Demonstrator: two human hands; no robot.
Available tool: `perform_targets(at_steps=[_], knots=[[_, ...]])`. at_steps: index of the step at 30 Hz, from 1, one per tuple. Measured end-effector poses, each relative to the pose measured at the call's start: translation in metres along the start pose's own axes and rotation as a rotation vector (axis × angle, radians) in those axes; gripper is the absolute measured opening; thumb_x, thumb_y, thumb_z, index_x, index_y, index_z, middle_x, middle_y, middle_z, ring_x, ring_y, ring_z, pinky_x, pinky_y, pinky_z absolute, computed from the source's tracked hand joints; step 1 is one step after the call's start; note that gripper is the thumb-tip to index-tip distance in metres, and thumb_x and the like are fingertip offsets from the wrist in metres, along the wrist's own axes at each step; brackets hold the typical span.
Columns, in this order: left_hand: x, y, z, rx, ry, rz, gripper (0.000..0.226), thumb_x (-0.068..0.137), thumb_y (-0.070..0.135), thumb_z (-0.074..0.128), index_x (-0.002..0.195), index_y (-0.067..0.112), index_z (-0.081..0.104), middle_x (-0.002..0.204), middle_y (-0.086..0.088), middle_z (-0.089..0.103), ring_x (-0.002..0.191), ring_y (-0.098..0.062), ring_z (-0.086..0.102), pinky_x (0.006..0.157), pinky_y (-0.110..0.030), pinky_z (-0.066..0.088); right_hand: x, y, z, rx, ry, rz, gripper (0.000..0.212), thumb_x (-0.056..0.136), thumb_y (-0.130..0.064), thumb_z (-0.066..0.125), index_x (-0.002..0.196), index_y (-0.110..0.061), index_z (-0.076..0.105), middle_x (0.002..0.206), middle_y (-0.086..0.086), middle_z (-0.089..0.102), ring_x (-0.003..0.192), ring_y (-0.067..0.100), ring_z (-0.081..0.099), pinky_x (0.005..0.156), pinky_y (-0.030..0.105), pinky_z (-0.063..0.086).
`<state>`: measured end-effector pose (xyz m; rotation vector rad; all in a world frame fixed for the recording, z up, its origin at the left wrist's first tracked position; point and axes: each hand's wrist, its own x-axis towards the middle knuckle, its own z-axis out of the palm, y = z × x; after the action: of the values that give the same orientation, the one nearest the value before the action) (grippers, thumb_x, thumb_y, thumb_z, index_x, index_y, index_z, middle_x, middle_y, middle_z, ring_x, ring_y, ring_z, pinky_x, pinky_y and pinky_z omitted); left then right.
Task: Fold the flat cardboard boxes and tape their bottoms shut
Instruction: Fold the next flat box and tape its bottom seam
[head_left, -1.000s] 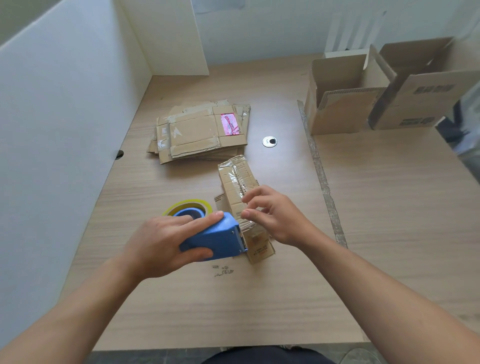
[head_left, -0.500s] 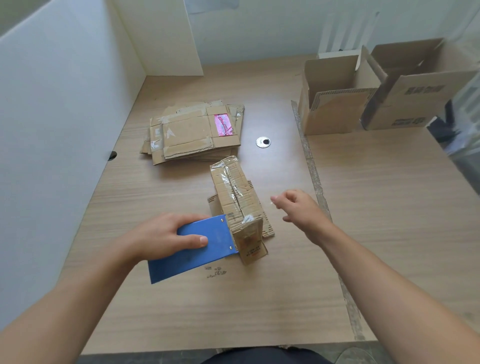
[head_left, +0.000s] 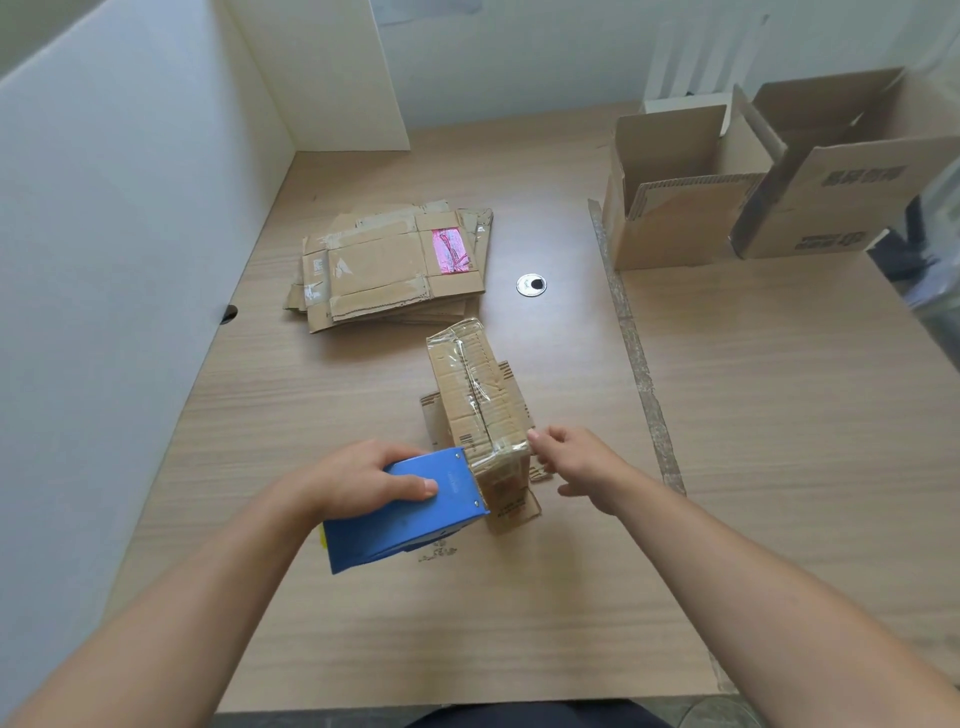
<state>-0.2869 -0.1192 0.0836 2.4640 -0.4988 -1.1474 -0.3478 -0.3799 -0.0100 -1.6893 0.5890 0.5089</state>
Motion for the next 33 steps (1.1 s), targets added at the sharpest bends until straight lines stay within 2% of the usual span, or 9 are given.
perform_targets(at_steps=[3,6,9,11,17,22,25,29,33], knots=[[-0.001,-0.001,0.0,-0.019,-0.006,-0.002,0.02,0.079,0.059,0.06,0.099,0.06,0.064,0.093,0.028,0.07,0.085,0.004,0.066,0.088,-0.031,0.051,-0.003,0.003,0.011,0.059,0.006,0.041,0.028,0.097,-0.054,0.05,0.099,-0.027,0.06,0.112,0.002,0.061,0.095,0.017,0.058,0.081,0.041,0.05],[0.0,-0.003,0.0,-0.019,-0.002,-0.004,0.022,0.077,0.06,0.059,0.098,0.065,0.062,0.095,0.029,0.07,0.087,0.005,0.065,0.087,-0.029,0.05,-0.004,0.008,0.013,-0.051,0.147,-0.035,0.043,0.095,-0.054,0.054,0.129,-0.029,0.049,0.124,0.004,0.046,0.102,0.021,0.055,0.088,0.037,0.046],[0.001,0.0,0.001,-0.014,0.007,0.001,0.017,0.083,0.057,0.061,0.095,0.07,0.059,0.095,0.03,0.069,0.087,0.005,0.065,0.085,-0.027,0.05,-0.008,0.012,0.015,-0.237,0.298,-0.278,0.016,0.097,-0.032,0.058,0.1,-0.017,0.06,0.106,0.005,0.052,0.095,0.018,0.052,0.084,0.027,0.039],[0.002,0.0,0.001,-0.003,0.006,-0.001,0.018,0.088,0.053,0.062,0.095,0.07,0.059,0.095,0.029,0.069,0.087,0.005,0.065,0.084,-0.026,0.05,-0.011,0.013,0.014,-0.227,0.266,-0.358,0.016,0.096,-0.02,0.057,0.085,-0.011,0.062,0.098,0.006,0.055,0.092,0.017,0.052,0.076,0.021,0.036],[0.005,0.002,-0.004,0.053,-0.015,-0.025,0.022,0.092,0.049,0.062,0.115,0.052,0.063,0.105,0.021,0.07,0.094,-0.002,0.065,0.089,-0.031,0.05,-0.011,0.009,-0.003,-0.31,0.066,-0.443,0.019,0.09,-0.038,0.069,0.084,-0.022,0.06,0.105,-0.001,0.055,0.104,0.013,0.05,0.091,0.028,0.04],[0.006,0.003,-0.007,0.063,-0.043,-0.024,0.024,0.093,0.047,0.061,0.117,0.05,0.062,0.106,0.019,0.07,0.096,-0.005,0.065,0.091,-0.034,0.051,0.0,0.008,-0.003,-0.477,0.117,-0.59,0.024,0.088,-0.036,0.071,0.082,-0.017,0.058,0.1,0.0,0.053,0.104,0.023,0.047,0.09,0.03,0.038],[0.006,0.002,-0.006,0.06,-0.043,-0.02,0.025,0.093,0.049,0.061,0.118,0.053,0.061,0.106,0.02,0.069,0.096,-0.004,0.065,0.092,-0.034,0.051,0.003,0.012,-0.002,-0.567,0.188,-0.71,0.026,0.088,-0.032,0.073,0.085,-0.008,0.062,0.1,0.001,0.05,0.1,0.023,0.046,0.09,0.04,0.045],[0.005,-0.003,-0.003,0.036,-0.027,-0.002,0.033,0.081,0.061,0.059,0.115,0.058,0.059,0.106,0.024,0.068,0.096,-0.002,0.064,0.093,-0.036,0.05,-0.001,0.006,-0.005,-0.64,0.237,-0.797,0.038,0.085,-0.043,0.07,0.114,-0.023,0.056,0.125,-0.003,0.04,0.119,0.02,0.041,0.101,0.045,0.043],[0.003,-0.005,0.001,0.013,-0.019,0.034,0.043,0.075,0.064,0.054,0.118,0.066,0.053,0.108,0.028,0.066,0.098,0.001,0.063,0.093,-0.036,0.05,0.002,-0.004,0.001,-0.825,0.056,-0.956,0.045,0.095,-0.044,0.058,0.14,-0.041,0.052,0.158,-0.006,0.034,0.151,0.021,0.017,0.112,0.046,0.033]])
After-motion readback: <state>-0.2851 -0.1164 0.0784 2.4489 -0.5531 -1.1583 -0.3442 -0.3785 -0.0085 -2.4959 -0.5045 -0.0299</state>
